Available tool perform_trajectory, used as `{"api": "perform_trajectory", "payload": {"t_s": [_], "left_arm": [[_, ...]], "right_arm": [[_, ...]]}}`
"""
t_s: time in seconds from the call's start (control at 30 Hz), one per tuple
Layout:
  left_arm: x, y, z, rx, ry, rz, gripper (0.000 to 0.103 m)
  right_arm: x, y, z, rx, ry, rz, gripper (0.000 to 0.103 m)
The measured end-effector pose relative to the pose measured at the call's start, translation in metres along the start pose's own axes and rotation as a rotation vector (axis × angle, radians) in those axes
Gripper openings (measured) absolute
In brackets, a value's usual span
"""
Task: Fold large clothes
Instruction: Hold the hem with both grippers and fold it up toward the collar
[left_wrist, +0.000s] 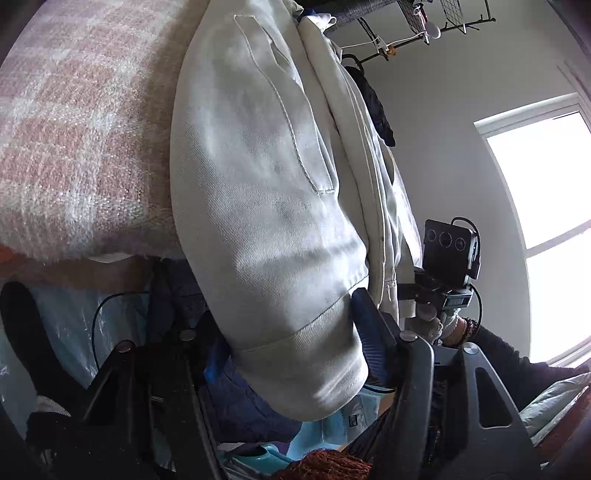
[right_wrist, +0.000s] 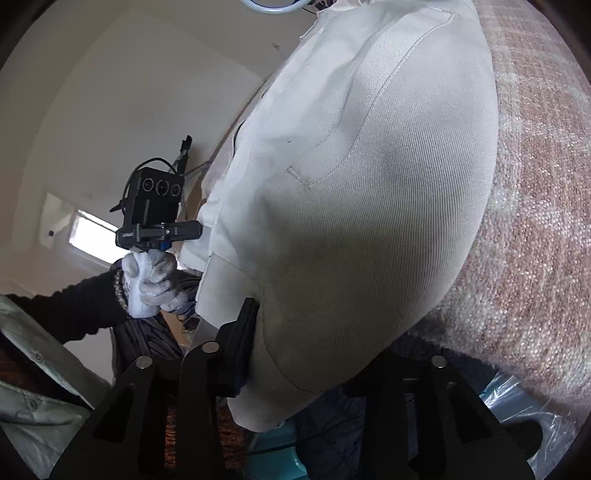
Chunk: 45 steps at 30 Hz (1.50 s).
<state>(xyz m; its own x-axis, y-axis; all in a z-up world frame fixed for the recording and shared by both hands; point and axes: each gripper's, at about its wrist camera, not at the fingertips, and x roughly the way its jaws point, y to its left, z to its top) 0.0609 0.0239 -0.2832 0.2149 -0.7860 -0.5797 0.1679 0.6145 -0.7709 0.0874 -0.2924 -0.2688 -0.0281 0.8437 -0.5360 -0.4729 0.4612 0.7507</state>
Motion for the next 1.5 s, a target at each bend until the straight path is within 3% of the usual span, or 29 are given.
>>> {"api": "perform_trajectory", "payload": {"t_s": [0.07, 0.2, 0.4, 0.63, 0.93, 1.23, 1.43, 1.5], "left_arm": [[-0.006, -0.004, -0.002, 0.001, -0.019, -0.009, 0.047], [-0.016, -0.024, -0.004, 0.054, -0.055, 0.024, 0.031], [-0.039, -0.042, 0.001, 0.063, -0.111, 0.018, 0.024], [-0.059, -0.075, 0.026, 0.062, -0.169, 0.003, 0.023], [-0.072, -0.098, 0.086, 0.020, -0.261, 0.002, 0.022], [-0.042, -0.089, 0.153, 0.004, -0.278, 0.085, 0.022], [-0.017, -0.070, 0.194, -0.014, -0.265, 0.188, 0.022], [-0.008, -0.060, 0.208, -0.040, -0.251, 0.187, 0.022]], "right_arm": [[-0.005, 0.004, 0.001, 0.006, -0.012, 0.018, 0.021], [-0.012, 0.014, 0.002, 0.026, -0.060, 0.064, 0.017], [-0.038, 0.013, 0.010, 0.076, -0.173, 0.148, 0.015], [-0.055, 0.038, 0.038, 0.045, -0.259, 0.150, 0.014], [-0.080, 0.037, 0.083, 0.039, -0.326, 0.087, 0.014], [-0.087, 0.004, 0.156, 0.128, -0.336, -0.057, 0.014], [-0.068, -0.020, 0.204, 0.187, -0.325, -0.122, 0.014], [-0.060, -0.031, 0.216, 0.208, -0.317, -0.142, 0.014]]}}
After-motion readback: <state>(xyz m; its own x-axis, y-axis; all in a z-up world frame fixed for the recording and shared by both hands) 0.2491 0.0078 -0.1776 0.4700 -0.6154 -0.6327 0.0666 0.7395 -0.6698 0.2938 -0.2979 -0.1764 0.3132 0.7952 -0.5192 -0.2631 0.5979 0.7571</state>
